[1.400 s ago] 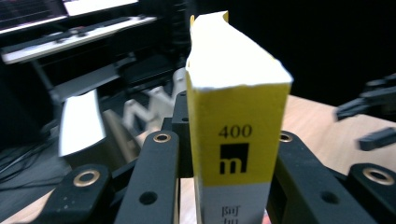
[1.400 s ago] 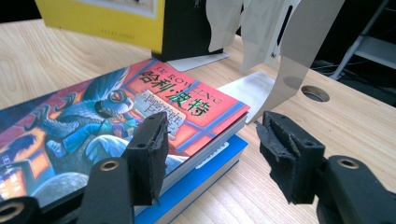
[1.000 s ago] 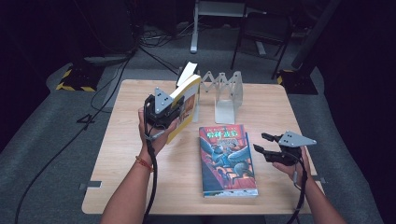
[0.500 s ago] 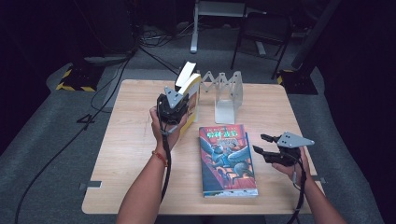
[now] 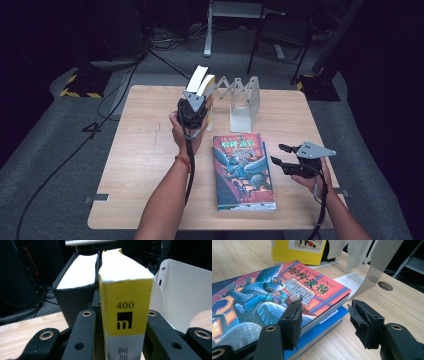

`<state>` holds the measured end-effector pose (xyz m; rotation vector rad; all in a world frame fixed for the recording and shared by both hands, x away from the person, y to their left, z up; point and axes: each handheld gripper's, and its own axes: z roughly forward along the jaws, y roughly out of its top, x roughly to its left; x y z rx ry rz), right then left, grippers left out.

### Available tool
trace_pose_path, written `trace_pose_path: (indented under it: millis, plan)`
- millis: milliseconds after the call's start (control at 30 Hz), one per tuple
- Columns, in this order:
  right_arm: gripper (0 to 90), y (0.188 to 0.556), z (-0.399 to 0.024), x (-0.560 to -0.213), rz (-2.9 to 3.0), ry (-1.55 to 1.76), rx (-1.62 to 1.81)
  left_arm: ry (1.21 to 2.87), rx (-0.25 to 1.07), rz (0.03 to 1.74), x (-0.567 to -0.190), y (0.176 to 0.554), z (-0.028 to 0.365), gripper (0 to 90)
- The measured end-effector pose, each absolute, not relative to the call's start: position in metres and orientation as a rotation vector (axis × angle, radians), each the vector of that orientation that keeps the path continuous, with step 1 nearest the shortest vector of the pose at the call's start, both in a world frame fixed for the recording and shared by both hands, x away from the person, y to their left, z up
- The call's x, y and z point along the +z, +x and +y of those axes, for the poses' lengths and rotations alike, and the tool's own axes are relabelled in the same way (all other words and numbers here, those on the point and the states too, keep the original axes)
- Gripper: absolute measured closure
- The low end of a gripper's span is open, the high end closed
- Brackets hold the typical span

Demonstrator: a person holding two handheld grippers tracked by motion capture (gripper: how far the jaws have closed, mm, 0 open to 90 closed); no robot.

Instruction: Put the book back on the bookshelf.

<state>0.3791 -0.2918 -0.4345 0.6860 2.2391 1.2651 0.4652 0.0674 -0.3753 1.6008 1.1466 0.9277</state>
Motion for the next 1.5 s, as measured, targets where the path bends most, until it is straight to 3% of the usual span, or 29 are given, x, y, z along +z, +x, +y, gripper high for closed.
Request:
trace_pose_path:
  millis: [767,933,1167,1400,1500]
  plan:
    - [42.6,0.379,-0.288,-0.437,2.262,0.671,1.250,1.567,0.919,1.161,-0.393,0.463,0.064,72.4]
    - [42.2,0.378,-0.287,-0.437,2.266,0.665,1.250,1.567,0.904,1.156,-0.395,0.459,0.067,68.7]
    - [41.4,0.379,-0.287,-0.438,2.277,0.664,1.241,1.587,0.872,1.156,-0.403,0.449,0.073,56.4]
    - [41.1,0.378,-0.286,-0.438,2.283,0.665,1.238,1.620,0.842,1.111,-0.418,0.433,0.079,52.6]
    - [41.1,0.378,-0.286,-0.438,2.284,0.664,1.239,1.623,0.825,1.101,-0.424,0.428,0.081,55.3]
